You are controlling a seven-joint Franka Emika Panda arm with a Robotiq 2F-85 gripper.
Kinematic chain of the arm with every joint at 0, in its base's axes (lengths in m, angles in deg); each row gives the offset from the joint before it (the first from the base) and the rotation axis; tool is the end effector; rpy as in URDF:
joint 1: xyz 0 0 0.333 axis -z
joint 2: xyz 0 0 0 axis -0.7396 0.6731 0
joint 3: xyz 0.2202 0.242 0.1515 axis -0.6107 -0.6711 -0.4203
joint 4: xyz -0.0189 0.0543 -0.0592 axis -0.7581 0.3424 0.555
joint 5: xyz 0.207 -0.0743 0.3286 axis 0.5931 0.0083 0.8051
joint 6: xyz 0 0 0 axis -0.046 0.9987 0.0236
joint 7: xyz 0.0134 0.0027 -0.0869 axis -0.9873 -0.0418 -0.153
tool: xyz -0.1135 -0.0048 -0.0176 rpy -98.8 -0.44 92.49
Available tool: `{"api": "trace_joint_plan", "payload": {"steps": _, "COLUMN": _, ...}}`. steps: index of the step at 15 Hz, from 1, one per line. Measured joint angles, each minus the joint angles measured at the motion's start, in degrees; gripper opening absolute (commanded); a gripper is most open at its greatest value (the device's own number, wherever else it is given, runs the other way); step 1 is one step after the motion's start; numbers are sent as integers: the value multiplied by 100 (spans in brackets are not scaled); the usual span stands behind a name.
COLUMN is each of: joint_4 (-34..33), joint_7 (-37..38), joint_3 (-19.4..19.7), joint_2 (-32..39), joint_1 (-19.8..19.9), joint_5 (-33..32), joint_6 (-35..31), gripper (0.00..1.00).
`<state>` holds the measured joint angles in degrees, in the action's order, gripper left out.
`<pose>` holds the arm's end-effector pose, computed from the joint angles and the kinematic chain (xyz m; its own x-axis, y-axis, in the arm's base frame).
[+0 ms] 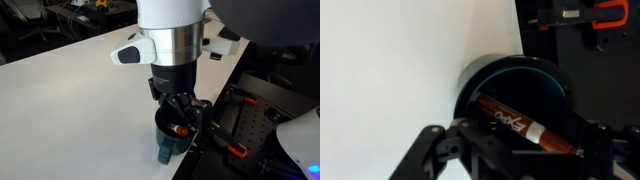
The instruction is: Remove the marker from the mug cup and place it on the table
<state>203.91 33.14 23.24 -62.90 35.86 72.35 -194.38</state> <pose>0.3259 0.1606 0.2212 0.2093 0.9746 -0.0793 0.9569 -0.2208 -0.1887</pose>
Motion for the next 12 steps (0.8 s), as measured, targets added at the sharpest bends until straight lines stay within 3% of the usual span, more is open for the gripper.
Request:
{"api": "trace_joint_plan", "payload": {"steps": 4, "joint_4": -6, "joint_7": 0, "joint_3": -2, "joint_2": -11, "joint_1": -33, "joint_5": 6, "joint_6": -3, "gripper": 20}}
{"api": "trace_joint_plan", "payload": {"steps": 5, "joint_4": -8, "joint_7": 0, "joint_3": -2, "joint_2": -11, "joint_1": -38, "joint_5": 6, "joint_6": -3, "gripper": 22}}
{"api": "trace_joint_plan", "payload": {"steps": 6, "joint_4": -7, "joint_7": 0, "joint_3": -2, "joint_2": -10, "joint_1": -41, "joint_5": 6, "joint_6": -3, "gripper": 17}}
{"api": "trace_joint_plan", "payload": {"steps": 8, "joint_4": -7, "joint_7": 0, "joint_3": -2, "joint_2": -11, "joint_1": -44, "joint_5": 6, "joint_6": -2, "gripper": 0}}
{"api": "trace_joint_plan", "payload": {"steps": 12, "joint_4": -5, "joint_7": 0, "joint_3": -2, "joint_2": -9, "joint_1": -44, "joint_5": 6, "joint_6": -2, "gripper": 2}}
